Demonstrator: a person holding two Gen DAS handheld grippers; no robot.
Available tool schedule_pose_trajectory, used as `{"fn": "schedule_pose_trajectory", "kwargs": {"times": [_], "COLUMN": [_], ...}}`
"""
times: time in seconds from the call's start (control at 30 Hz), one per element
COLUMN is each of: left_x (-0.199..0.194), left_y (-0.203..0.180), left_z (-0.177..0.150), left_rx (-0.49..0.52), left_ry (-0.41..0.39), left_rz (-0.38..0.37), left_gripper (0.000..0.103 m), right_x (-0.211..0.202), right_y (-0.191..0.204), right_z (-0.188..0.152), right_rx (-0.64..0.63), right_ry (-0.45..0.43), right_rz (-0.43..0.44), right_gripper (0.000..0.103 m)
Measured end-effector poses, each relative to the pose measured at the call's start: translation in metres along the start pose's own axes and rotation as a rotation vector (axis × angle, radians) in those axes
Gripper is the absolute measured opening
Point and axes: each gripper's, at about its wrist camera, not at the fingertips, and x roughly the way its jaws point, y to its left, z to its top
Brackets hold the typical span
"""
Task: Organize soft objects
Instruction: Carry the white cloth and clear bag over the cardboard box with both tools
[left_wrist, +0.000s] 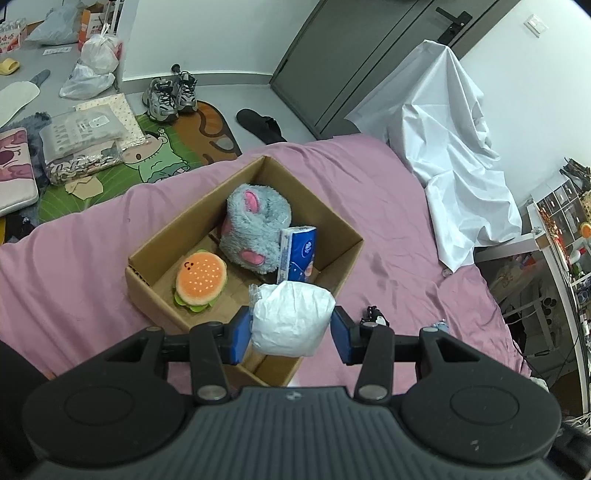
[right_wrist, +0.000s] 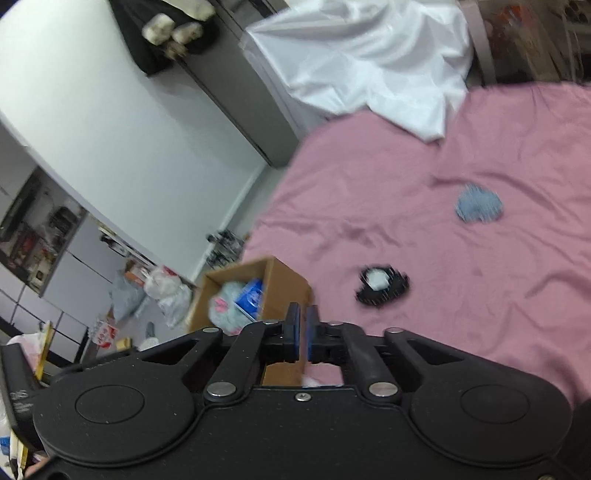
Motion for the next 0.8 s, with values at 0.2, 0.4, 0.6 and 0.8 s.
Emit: {"fn": "schedule_pose_trajectory", "kwargs": {"times": [0.2,0.4,0.6,0.8], "left_x": [0.007,0.010,0.011,0.020], "left_y": [0.010,0.017,0.018,0.024], "left_z": [0.003,0.006,0.006,0.008], "left_rx": [-0.022,-0.033,-0.036,-0.045], "left_ry": [0.010,0.015,0.017,0.035], "left_rz": [0.000,-0.002,-0.003,0.005], "left_gripper": [0.045,0.045,0.045,0.045], "right_x": [0.023,0.052,0.078,0.102], "right_y": [-0.006,-0.008,-0.009,-0.003], "right_z": [-0.015,-0.033,-0.051,-0.064], "right_rx": [0.015,0.052,0.083,0.086], "right_ry": [0.087,0.186,0.274,0.334], "right_rz": [-0.039,-0.040,-0.029,-0.034], "right_gripper": [0.034,0.044,0.045,0.051]}}
